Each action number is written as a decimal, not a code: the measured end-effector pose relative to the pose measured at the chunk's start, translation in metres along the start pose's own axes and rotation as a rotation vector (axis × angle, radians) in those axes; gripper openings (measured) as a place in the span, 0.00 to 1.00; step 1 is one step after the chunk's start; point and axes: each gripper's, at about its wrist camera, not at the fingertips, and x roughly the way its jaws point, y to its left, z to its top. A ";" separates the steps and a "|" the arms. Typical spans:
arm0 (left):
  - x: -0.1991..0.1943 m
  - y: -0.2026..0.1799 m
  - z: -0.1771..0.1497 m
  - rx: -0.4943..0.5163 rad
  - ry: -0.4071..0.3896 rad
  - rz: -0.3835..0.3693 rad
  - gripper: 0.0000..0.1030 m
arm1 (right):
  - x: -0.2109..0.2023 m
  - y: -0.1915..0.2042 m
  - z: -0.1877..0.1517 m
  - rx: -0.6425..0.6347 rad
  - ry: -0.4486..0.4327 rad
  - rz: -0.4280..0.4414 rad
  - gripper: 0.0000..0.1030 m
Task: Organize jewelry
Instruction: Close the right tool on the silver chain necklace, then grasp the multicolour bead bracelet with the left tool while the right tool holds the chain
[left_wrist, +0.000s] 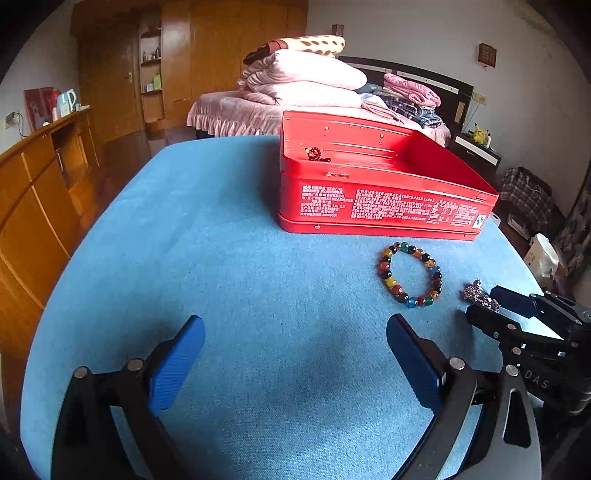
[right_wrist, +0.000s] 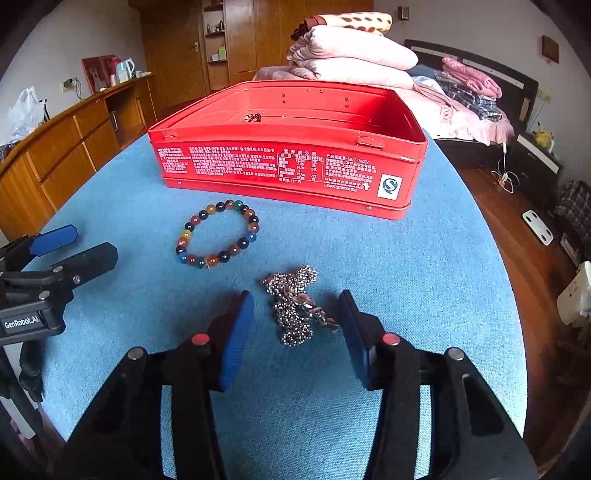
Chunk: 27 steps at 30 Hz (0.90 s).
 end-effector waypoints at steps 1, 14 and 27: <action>0.000 0.000 0.000 0.000 0.000 -0.002 0.94 | 0.000 0.001 0.000 -0.001 -0.001 0.001 0.35; 0.006 -0.029 0.012 0.032 0.006 -0.083 0.94 | -0.015 -0.023 -0.008 0.074 -0.023 0.021 0.13; 0.027 -0.094 0.035 0.129 0.021 -0.168 0.80 | -0.027 -0.059 -0.019 0.157 -0.045 -0.012 0.12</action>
